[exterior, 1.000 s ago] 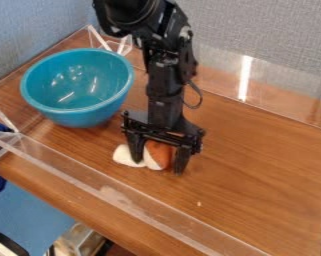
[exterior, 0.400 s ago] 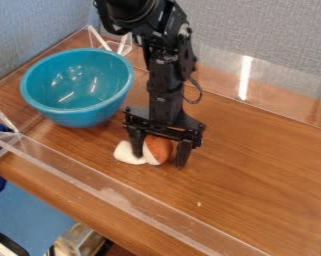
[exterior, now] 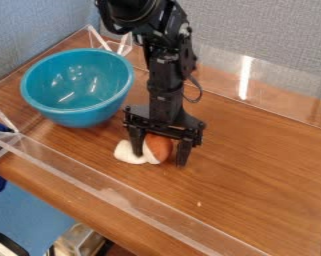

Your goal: Put the mushroom in the blue bowl

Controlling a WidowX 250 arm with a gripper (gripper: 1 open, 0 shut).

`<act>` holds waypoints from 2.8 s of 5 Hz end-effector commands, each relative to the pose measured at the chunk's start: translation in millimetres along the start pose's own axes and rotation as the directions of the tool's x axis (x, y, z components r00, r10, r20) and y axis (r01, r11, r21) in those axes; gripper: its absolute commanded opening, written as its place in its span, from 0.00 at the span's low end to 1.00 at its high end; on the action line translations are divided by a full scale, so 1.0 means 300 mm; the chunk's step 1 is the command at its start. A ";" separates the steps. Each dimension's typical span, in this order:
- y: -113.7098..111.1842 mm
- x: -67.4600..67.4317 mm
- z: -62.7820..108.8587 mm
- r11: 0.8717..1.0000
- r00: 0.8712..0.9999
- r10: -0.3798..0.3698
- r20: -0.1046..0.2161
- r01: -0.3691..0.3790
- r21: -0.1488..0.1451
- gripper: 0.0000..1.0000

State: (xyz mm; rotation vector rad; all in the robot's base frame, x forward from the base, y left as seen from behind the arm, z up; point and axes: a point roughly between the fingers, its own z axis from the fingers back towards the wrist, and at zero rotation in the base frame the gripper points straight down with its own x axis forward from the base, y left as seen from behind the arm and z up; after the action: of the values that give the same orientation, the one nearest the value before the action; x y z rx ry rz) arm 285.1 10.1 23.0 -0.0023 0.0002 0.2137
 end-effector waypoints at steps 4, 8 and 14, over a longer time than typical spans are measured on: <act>0.011 0.037 -0.014 0.999 0.999 0.035 0.038 -0.034 -0.008 1.00; 0.011 0.041 -0.011 0.999 0.998 0.054 0.038 -0.053 -0.012 0.00; 0.025 -0.005 0.113 0.997 0.996 0.075 0.039 -0.074 -0.020 0.00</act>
State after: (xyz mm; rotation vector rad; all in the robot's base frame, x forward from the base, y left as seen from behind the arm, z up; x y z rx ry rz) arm 276.7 13.6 42.1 -0.0127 0.0102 0.2771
